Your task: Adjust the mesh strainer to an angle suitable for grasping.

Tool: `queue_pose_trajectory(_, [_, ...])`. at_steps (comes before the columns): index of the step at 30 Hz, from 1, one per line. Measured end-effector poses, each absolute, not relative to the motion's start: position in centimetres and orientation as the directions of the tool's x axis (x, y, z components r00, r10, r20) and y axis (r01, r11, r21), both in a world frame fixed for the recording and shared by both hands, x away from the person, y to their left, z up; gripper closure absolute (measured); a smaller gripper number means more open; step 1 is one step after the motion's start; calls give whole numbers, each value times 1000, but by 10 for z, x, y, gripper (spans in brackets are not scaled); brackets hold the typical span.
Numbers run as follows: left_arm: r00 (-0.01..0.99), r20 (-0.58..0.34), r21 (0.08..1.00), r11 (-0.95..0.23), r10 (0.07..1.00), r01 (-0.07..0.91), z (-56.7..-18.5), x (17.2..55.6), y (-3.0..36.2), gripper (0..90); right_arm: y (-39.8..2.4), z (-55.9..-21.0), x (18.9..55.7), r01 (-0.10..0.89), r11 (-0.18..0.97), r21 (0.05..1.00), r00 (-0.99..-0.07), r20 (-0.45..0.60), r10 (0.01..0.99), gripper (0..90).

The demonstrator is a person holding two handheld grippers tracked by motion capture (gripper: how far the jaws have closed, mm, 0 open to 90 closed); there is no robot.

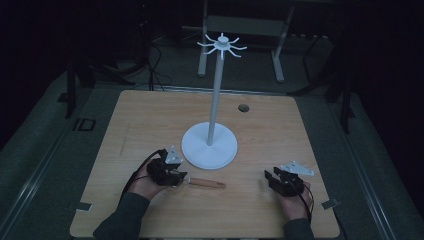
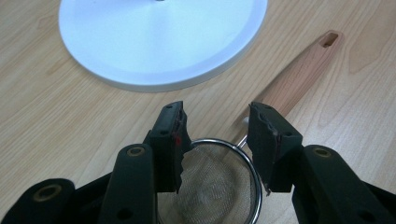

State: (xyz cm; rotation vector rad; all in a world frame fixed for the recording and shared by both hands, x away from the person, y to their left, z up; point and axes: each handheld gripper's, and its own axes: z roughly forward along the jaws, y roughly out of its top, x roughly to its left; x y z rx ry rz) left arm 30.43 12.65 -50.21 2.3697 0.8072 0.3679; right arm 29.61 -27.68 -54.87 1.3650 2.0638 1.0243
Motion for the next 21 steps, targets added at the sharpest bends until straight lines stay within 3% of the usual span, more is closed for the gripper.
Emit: queue_pose_trajectory(21, [893, 34, 519, -771, 448, 367, -503, 318, 101, 561, -278, -550, 296, 574, 230, 786, -394, 18, 919, 528])
